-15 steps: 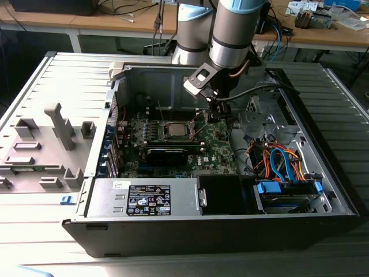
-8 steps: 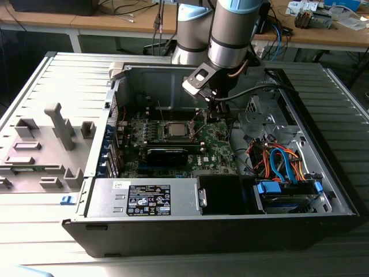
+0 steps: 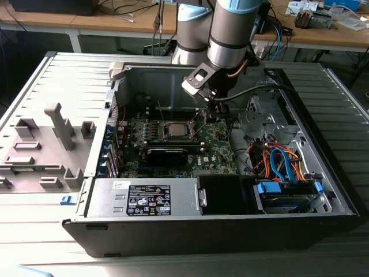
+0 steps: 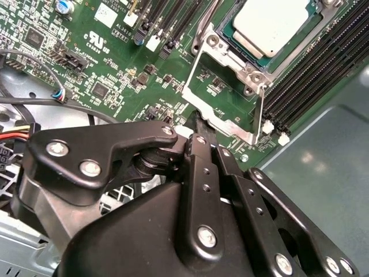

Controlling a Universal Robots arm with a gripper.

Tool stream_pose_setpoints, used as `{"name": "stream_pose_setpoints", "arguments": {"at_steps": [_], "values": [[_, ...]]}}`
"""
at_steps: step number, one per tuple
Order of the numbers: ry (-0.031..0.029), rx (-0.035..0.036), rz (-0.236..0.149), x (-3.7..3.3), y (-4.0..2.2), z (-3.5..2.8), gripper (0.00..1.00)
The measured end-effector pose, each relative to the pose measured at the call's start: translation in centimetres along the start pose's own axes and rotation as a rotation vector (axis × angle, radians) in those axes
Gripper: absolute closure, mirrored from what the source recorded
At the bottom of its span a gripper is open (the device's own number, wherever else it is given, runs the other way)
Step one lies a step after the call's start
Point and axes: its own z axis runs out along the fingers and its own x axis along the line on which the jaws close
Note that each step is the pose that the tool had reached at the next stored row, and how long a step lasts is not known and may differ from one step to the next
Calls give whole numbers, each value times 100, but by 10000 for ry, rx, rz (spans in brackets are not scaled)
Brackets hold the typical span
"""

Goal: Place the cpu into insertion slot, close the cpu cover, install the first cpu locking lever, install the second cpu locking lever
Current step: 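Close the cpu cover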

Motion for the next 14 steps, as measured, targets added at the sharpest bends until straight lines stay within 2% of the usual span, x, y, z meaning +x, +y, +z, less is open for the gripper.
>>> {"name": "stream_pose_setpoints", "arguments": {"at_steps": [14], "values": [[0,0,-1,14,-106,3,89]]}}
